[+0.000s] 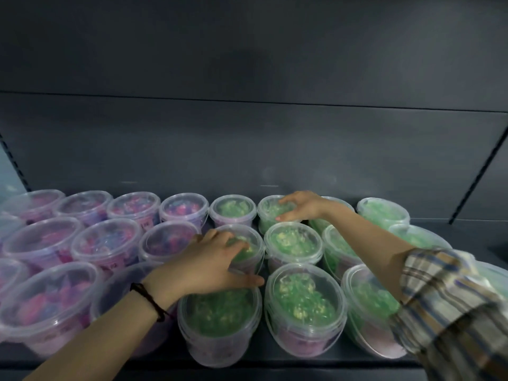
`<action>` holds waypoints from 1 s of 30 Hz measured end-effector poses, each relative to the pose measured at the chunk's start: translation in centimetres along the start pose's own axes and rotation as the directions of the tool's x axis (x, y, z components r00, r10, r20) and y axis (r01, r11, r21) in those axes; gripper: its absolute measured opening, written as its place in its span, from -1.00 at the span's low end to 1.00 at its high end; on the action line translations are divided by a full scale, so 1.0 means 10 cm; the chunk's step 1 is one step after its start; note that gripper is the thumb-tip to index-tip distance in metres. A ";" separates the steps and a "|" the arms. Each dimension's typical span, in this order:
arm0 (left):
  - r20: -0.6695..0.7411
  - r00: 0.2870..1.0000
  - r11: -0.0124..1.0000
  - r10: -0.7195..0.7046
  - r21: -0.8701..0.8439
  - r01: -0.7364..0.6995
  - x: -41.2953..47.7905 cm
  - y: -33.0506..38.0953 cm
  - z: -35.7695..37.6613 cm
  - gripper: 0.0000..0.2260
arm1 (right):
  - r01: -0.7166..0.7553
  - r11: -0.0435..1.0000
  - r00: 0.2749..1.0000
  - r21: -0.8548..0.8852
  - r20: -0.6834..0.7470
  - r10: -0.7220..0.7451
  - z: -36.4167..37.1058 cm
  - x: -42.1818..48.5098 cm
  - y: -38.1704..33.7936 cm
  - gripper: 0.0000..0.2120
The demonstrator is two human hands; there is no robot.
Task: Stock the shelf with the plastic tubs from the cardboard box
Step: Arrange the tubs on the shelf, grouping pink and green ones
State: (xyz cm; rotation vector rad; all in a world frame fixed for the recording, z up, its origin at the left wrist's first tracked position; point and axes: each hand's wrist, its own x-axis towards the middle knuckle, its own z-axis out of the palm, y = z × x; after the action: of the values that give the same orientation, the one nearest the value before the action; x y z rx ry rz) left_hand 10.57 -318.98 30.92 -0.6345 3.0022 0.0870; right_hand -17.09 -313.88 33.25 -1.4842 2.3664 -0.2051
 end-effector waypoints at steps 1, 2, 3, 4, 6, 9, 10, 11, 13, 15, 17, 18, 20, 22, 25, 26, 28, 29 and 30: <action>-0.013 1.000 1.000 0.003 0.007 -0.003 0.01 -0.01 0.01 -0.05 | -0.022 0.999 1.000 -0.046 0.000 0.022 -0.02 0.05 -0.02 -0.27; -0.025 1.000 1.000 0.005 0.008 -0.005 0.01 -0.02 0.01 -0.07 | -0.045 0.994 0.999 -0.100 -0.004 0.045 -0.04 0.09 -0.03 -0.23; -0.038 0.999 1.000 0.010 0.005 -0.009 0.02 -0.02 0.03 -0.10 | -0.066 0.986 0.998 -0.153 -0.010 0.066 -0.04 0.13 -0.05 -0.20; -0.048 0.999 1.000 0.016 0.001 -0.016 0.02 -0.02 0.04 -0.12 | -0.084 0.978 0.996 -0.189 -0.019 0.082 -0.03 0.15 -0.07 -0.16; -0.052 0.998 1.000 0.030 -0.008 -0.030 0.02 -0.02 0.05 -0.14 | -0.097 0.980 0.995 -0.175 -0.038 0.092 0.01 0.18 -0.09 -0.11; -0.045 0.998 0.999 0.036 -0.014 -0.037 0.01 -0.01 0.05 -0.17 | -0.083 0.995 0.996 -0.060 -0.046 0.081 0.08 0.21 -0.14 -0.14; -0.046 0.998 0.999 0.036 -0.018 -0.037 0.01 -0.01 0.05 -0.18 | -0.095 0.993 0.995 -0.067 -0.049 0.091 0.09 0.23 -0.17 -0.15; -0.043 0.998 0.999 0.034 -0.024 -0.035 0.01 -0.01 0.05 -0.19 | -0.120 0.987 0.991 -0.104 -0.064 0.114 0.09 0.24 -0.20 -0.16; -0.027 0.999 0.999 0.024 -0.034 -0.025 0.00 -0.01 0.06 -0.21 | -0.203 0.961 0.975 -0.188 -0.126 0.182 0.08 0.26 -0.26 -0.16; -0.021 1.000 0.999 0.016 -0.032 -0.016 0.00 0.00 0.07 -0.22 | -0.268 0.947 0.956 -0.179 -0.168 0.239 0.05 0.26 -0.27 -0.17; -0.017 1.000 1.000 0.010 -0.027 -0.010 -0.01 0.01 0.07 -0.23 | -0.268 0.954 0.959 -0.133 -0.128 0.252 -0.01 0.26 -0.23 -0.13; -0.014 1.000 1.000 0.007 -0.028 -0.007 -0.01 0.01 0.07 -0.23 | -0.255 0.960 0.966 -0.114 -0.084 0.246 -0.04 0.24 -0.21 -0.10; -0.012 1.000 0.999 0.005 -0.033 -0.005 -0.02 0.02 0.07 -0.22 | -0.230 0.970 0.973 -0.079 0.010 0.232 -0.09 0.21 -0.18 -0.05; -0.012 1.000 0.999 0.005 -0.033 -0.005 -0.03 0.02 0.08 -0.20 | -0.215 0.973 0.974 -0.084 0.057 0.220 -0.09 0.18 -0.18 -0.04; 0.005 1.000 1.000 0.002 -0.029 -0.002 -0.03 0.03 0.07 -0.19 | -0.224 0.963 0.972 -0.147 0.042 0.233 -0.05 0.16 -0.21 -0.05; 0.011 1.000 1.000 -0.001 -0.030 0.001 -0.03 0.03 0.07 -0.20 | -0.235 0.957 0.969 -0.169 0.033 0.244 -0.04 0.16 -0.22 -0.04; 0.019 1.000 0.999 -0.009 -0.036 0.010 -0.03 0.04 0.05 -0.23 | -0.243 0.952 0.969 -0.187 0.002 0.248 -0.05 0.12 -0.20 -0.07; 0.021 1.000 0.999 -0.013 -0.037 0.014 -0.04 0.05 0.03 -0.24 | -0.231 0.961 0.973 -0.150 -0.015 0.231 -0.08 0.09 -0.16 -0.12; 0.020 1.000 0.999 -0.016 -0.032 0.017 -0.04 0.05 0.02 -0.24 | -0.201 0.976 0.979 -0.079 -0.033 0.199 -0.11 0.05 -0.10 -0.19</action>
State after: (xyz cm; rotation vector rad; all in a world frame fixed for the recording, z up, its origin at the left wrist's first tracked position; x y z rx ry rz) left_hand 10.76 -318.32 30.80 -0.6569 2.9815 0.1400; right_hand -16.85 -314.82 34.42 -1.2725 2.5520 -0.0784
